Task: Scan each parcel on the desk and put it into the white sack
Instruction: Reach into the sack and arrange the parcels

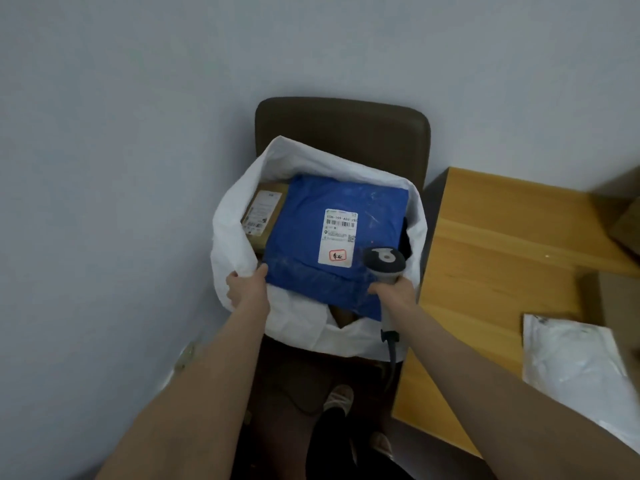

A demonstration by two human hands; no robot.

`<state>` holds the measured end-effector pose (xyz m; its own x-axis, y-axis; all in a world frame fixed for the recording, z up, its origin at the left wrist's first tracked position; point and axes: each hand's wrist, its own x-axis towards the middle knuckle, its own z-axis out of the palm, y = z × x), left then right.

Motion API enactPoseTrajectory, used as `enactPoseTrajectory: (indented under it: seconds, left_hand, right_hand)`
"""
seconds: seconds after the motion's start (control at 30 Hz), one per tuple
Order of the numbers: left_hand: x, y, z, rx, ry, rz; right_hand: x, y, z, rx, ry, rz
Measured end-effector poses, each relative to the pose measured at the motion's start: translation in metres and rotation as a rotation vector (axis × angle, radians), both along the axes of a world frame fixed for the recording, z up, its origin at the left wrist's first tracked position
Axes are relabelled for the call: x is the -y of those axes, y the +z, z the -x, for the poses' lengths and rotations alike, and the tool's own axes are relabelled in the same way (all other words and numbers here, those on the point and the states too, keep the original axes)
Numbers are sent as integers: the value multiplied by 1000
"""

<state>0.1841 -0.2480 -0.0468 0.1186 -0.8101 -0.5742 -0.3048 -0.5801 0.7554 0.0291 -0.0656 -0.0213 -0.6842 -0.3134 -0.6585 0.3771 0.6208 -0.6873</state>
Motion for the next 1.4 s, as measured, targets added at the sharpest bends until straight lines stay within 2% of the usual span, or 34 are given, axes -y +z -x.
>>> enactPoseTrajectory:
  seconds: [0.1,0.17,0.23,0.3,0.37,0.43,0.53,0.63,0.83,0.93,1.1,1.23,1.3,1.33,1.4]
  left_hand:
    - [-32,-8,-4,218,28,-58]
    - [-69,-9,-7,374,-87,83]
    - [-101,-22,-13,591,-440,405]
    - [-119,-35,-13,768,-1021,661]
    - [-125,-49,-5,873,-1485,737]
    - [-125,-64,8,977,-1651,750]
    - [-123,-87,22,1060,-1717,858]
    - [-124,-94,30,990,-1675,907]
    - [-108,-27,57,646,-1203,983]
    - [-94,5,68,459,-1169,927]
    - [-84,29,71,152,-1116,719]
    - [-80,36,67,60,-1132,686]
    - [-76,36,59,127,-1185,664]
    - [-75,34,54,238,-1267,671]
    - [-74,32,47,585,-1515,750]
  right_hand:
    - [-20,-14,-5,56,-94,21]
    - [-30,-24,-9,73,-131,24]
    - [-38,-32,-13,84,-162,24]
    - [-43,-39,-15,98,-177,18]
    - [-45,-44,-14,115,-183,34]
    - [-46,-49,-10,116,-184,68]
    - [-48,-53,-3,101,-215,104]
    - [-57,-55,2,114,-282,150]
    - [-75,-30,12,89,-414,134]
    - [-67,-15,18,121,-454,187]
    - [-34,-22,18,221,-452,224]
    - [-14,-31,15,243,-464,137]
    - [-10,-20,16,188,-505,130]
    - [-10,-10,18,150,-526,134]
    - [-15,13,29,63,-538,149]
